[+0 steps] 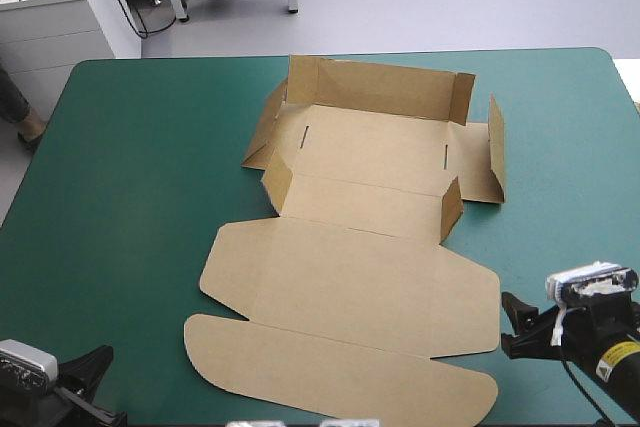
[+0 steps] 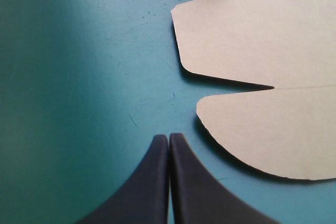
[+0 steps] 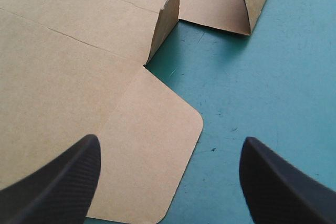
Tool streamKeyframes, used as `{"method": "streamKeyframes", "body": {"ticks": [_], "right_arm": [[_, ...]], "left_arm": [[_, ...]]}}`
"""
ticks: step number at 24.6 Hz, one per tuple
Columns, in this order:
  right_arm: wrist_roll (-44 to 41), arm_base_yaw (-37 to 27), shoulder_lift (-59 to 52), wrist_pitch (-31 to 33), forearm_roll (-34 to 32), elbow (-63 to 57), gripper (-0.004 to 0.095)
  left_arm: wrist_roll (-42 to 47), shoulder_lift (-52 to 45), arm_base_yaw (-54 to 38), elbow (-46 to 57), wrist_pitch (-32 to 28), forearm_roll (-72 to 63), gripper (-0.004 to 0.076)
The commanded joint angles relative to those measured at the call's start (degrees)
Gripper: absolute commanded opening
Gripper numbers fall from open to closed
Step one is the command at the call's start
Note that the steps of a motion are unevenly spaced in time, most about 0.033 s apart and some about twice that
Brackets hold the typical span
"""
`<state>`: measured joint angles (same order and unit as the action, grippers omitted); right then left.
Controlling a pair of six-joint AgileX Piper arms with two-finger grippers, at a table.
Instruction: Fold the box
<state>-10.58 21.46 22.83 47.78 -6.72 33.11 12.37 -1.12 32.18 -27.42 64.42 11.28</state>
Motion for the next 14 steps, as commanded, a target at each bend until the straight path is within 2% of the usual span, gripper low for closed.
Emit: {"method": "streamKeyframes", "body": {"ticks": [1, 4, 9, 14], "right_arm": [[0.3, 0.0, 7.6, -0.1, -1.1, 7.5, 0.0672], [0.3, 0.0, 14.6, 1.2, -1.1, 12.7, 0.0671], [0.3, 0.0, 32.9, 4.1, -0.7, 25.0, 0.0644], [0.3, 0.0, 43.1, 4.2, -0.7, 30.4, 0.0626]], "left_arm": [[0.5, 0.1, -0.2, -1.2, -3.6, 0.3, -0.0008], [0.5, 0.1, -0.2, -1.2, -3.6, 0.3, -0.0008], [0.5, 0.1, -0.2, -1.2, -3.6, 0.3, -0.0008], [0.5, 0.1, -0.2, -1.2, -3.6, 0.3, -0.0008]]}}
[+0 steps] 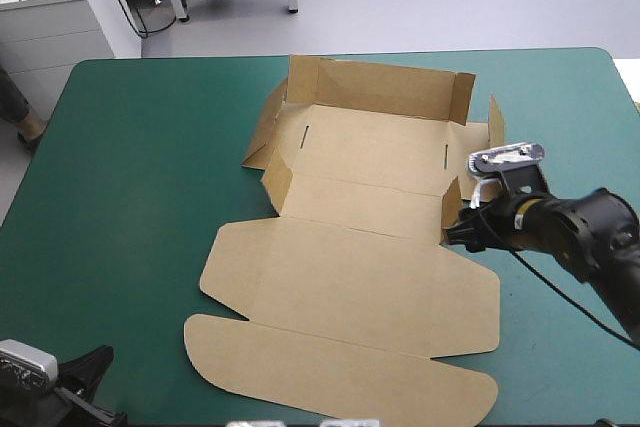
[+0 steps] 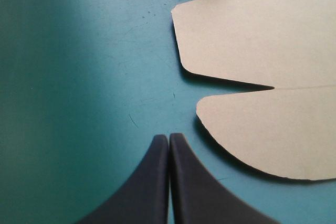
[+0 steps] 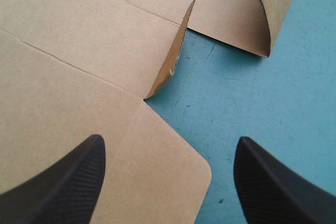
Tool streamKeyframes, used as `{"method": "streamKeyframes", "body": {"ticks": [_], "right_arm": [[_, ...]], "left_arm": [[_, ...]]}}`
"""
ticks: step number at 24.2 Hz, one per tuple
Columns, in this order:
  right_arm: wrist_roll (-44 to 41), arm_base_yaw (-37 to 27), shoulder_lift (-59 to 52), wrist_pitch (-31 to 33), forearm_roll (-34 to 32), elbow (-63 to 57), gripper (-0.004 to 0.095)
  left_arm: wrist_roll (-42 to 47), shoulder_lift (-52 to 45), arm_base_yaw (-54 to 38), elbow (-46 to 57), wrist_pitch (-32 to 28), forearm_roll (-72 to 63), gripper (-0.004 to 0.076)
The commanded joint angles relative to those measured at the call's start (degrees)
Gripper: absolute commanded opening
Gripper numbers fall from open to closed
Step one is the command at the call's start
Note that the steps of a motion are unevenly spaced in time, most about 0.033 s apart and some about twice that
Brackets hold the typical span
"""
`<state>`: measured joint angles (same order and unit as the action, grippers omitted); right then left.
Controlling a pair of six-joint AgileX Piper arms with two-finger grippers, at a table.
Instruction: Fold the box
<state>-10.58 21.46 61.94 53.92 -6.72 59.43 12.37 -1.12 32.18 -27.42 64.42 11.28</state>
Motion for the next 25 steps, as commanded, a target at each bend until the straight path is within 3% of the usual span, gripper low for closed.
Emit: {"method": "streamKeyframes", "body": {"ticks": [1, 9, 19, 25], "right_arm": [[0.4, -0.2, 6.0, -1.9, -0.3, 5.2, 0.0626], [3.6, -6.5, 25.6, -1.0, 6.2, 13.9, 0.0624], [4.9, -7.0, 34.4, -3.4, 7.7, 14.7, 0.053], [5.1, -7.0, 35.9, -2.8, 7.8, 18.7, 0.028]], "left_arm": [[0.5, 0.1, -0.2, -1.2, -3.6, 0.3, -0.0008], [0.5, 0.1, -0.2, -1.2, -3.6, 0.3, -0.0008], [0.5, 0.1, -0.2, -1.2, -3.6, 0.3, -0.0008], [0.5, 0.1, -0.2, -1.2, -3.6, 0.3, -0.0008]]}}
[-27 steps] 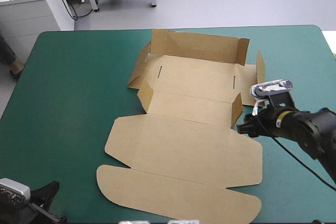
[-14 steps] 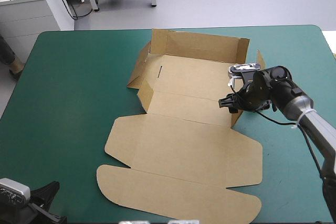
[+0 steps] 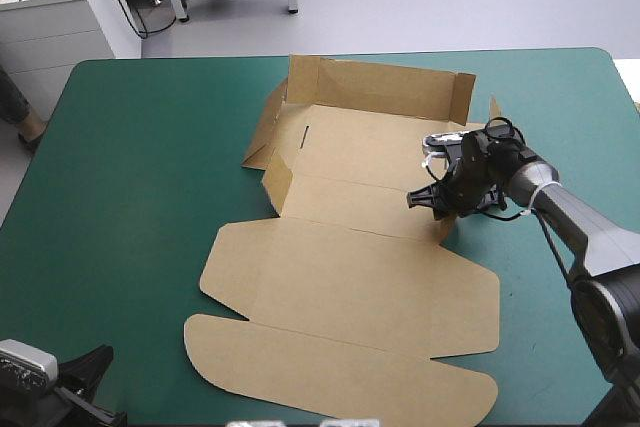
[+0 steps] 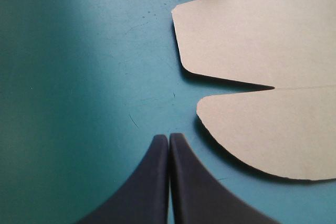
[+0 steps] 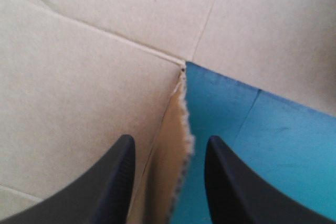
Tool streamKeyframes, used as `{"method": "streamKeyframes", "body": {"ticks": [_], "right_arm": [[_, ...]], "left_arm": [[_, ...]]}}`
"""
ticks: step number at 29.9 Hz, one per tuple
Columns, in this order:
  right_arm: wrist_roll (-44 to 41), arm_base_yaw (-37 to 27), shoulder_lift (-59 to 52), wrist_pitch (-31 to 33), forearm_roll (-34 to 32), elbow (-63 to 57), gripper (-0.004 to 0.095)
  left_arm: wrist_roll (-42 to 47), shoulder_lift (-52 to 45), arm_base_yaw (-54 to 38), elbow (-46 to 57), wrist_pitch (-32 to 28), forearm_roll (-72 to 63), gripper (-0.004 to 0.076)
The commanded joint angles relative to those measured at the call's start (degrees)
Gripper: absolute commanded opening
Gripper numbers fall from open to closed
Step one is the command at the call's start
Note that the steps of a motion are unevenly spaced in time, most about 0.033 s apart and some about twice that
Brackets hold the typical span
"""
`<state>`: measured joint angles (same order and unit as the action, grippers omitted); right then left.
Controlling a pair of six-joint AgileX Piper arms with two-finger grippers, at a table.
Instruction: Fold the box
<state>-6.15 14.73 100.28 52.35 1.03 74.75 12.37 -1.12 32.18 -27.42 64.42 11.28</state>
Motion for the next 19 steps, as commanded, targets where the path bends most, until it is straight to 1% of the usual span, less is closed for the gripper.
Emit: {"method": "streamKeyframes", "body": {"ticks": [1, 6, 8, 14, 19], "right_arm": [[0.7, -0.3, -2.4, -0.7, 0.0, 4.4, 0.0229], [3.5, -0.3, -2.4, 2.5, -0.3, 7.5, -0.0013], [5.1, -0.3, -2.4, 3.4, -1.0, 8.0, -0.0019], [14.5, -0.3, -0.7, 3.6, -1.0, 11.5, -0.0019], [22.1, -0.3, 5.7, 8.2, 0.0, 20.9, -0.0019]], "left_arm": [[0.5, 0.1, -0.2, -1.2, -3.6, 0.3, -0.0008], [0.5, 0.1, -0.2, -1.2, -3.6, 0.3, -0.0008], [0.5, 0.1, -0.2, -1.2, -3.6, 0.3, -0.0008], [0.5, 0.1, -0.2, -1.2, -3.6, 0.3, -0.0008], [0.5, 0.1, -0.2, -1.2, -3.6, 0.3, -0.0008]]}}
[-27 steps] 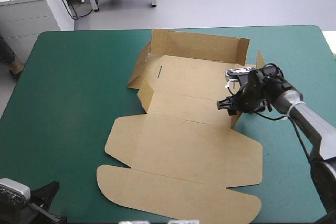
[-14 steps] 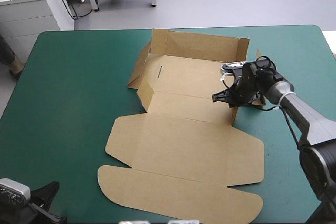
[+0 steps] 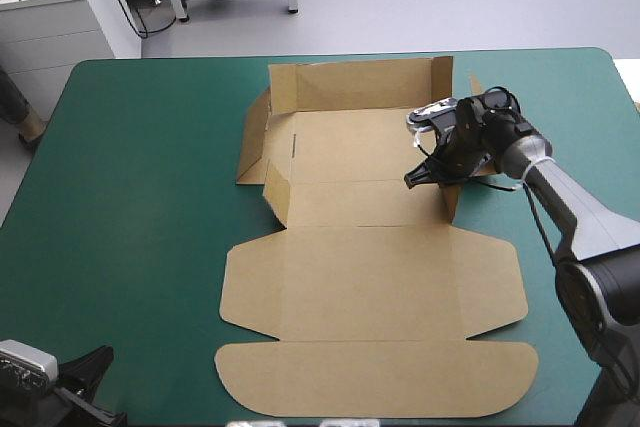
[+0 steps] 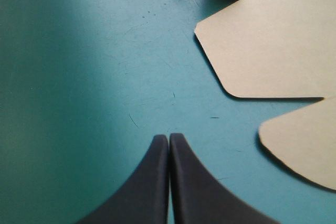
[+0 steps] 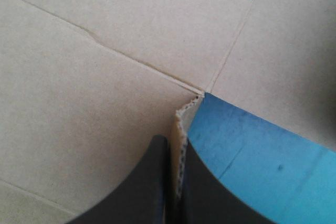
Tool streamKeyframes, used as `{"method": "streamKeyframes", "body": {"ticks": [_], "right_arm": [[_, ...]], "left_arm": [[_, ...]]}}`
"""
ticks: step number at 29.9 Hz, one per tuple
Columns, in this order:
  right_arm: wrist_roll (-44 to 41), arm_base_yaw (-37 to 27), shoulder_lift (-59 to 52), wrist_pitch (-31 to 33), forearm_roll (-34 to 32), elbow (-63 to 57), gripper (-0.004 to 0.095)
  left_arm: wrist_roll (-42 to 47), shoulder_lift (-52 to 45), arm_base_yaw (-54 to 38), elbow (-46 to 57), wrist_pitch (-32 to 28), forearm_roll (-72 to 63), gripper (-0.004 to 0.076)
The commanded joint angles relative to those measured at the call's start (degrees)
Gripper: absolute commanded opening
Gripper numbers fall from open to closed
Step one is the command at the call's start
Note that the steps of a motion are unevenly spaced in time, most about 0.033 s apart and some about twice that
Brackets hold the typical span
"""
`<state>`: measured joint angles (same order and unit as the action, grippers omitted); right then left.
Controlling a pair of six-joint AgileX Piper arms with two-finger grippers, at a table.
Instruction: Fold the box
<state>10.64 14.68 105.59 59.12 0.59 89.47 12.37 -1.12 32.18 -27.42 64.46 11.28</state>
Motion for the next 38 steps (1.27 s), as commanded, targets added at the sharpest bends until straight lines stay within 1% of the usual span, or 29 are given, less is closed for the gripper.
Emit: {"method": "streamKeyframes", "body": {"ticks": [1, 4, 8, 12, 15, 23, 28, 32, 38], "right_arm": [[7.4, -0.2, 2.2, 2.9, 1.0, 8.8, -0.0019], [12.3, 0.0, 8.0, 7.2, 2.6, 17.1, -0.0019], [17.5, 1.5, 14.8, 12.2, 2.6, 29.7, -0.0019], [19.6, 4.4, 20.6, 12.5, 3.3, 40.1, -0.0019], [23.3, 6.8, 23.5, 12.5, 6.6, 44.7, -0.0019], [32.9, 13.7, 25.0, 12.5, 6.5, 46.5, -0.0019], [36.2, 16.8, 25.0, 12.5, 6.5, 46.5, -0.0019], [37.6, 18.2, 25.0, 12.5, 6.8, 46.5, -0.0019], [38.1, 18.6, 24.7, 12.7, 1.2, 46.4, -0.0019]], "left_arm": [[0.5, 0.1, -0.2, -1.2, -3.7, 0.3, -0.0008], [0.5, 0.1, -0.2, -1.2, -3.7, 0.3, -0.0008], [0.5, 0.1, -0.2, -1.2, -3.7, 0.3, -0.0008], [0.5, 0.1, -0.2, -1.2, -3.7, 0.3, -0.0008], [0.5, 0.1, -0.2, -1.2, -3.7, 0.3, -0.0008], [0.5, 0.1, -0.2, -1.2, -3.7, 0.3, -0.0008], [0.5, 0.1, -0.2, -1.2, -3.7, 0.3, -0.0008], [0.3, 0.1, -0.2, -1.2, -3.7, 0.3, -0.0008], [0.2, 0.1, -0.2, -1.2, -3.7, 0.3, -0.0008]]}}
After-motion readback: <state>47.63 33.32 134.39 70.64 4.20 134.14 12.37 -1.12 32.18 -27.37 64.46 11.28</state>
